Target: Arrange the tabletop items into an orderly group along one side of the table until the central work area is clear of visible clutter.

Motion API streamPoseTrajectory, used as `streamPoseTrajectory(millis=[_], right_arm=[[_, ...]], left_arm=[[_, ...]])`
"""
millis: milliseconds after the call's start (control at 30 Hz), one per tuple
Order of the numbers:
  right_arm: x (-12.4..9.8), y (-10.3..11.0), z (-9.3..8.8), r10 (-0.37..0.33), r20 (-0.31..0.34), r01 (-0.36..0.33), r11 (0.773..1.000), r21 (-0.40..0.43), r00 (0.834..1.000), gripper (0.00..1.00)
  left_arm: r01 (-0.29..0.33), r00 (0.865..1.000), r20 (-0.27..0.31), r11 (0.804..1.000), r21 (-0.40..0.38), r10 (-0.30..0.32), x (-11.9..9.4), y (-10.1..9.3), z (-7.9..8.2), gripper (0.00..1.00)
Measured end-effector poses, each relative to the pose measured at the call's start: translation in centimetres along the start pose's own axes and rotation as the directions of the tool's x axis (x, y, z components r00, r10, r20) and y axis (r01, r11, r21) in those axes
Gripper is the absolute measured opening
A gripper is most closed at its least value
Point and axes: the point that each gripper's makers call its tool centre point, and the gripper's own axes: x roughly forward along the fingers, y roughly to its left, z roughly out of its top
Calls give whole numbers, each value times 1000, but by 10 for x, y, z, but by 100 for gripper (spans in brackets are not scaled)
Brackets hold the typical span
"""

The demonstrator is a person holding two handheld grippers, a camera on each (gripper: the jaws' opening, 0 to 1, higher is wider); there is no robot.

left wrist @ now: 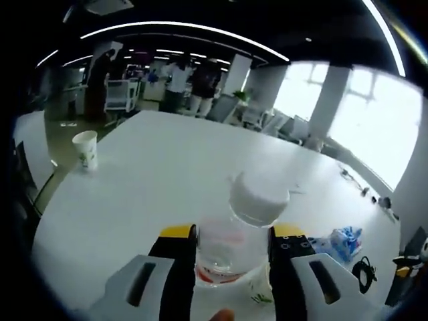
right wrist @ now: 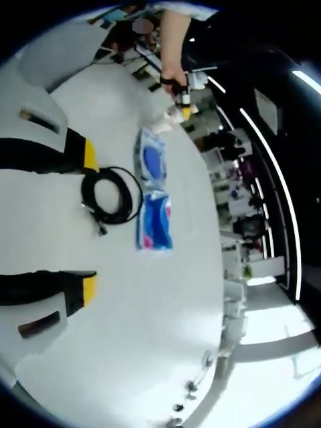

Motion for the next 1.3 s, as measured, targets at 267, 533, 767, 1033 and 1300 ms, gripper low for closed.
streamPoseTrajectory(millis=[267, 533, 767, 1033, 1300], right_arm=[[-1, 2, -3, 1, -2, -1, 1000, 8, 1000, 54], [-4, -2, -2, -11, 7, 11, 1000, 15, 1000, 54], [-2, 0, -4, -9, 4, 9, 1000, 16, 1000, 54], [2, 7, 0, 8, 9, -8, 1000, 8, 1000, 54], [7, 15, -3, 25, 7, -25, 1000, 8, 1000, 54]], left_arm=[[-11, 1000, 20, 1000, 21, 10, -2, -1, 0, 36], [-37, 998, 43, 999, 37, 35, -6, 3, 3, 33], [-24, 999, 46, 999, 25, 22, -17, 5, 5, 33], [-23, 998, 57, 1000, 12, 23, -34, 3, 7, 33], [-18, 998, 53, 1000, 8, 17, -42, 1, -3, 34]])
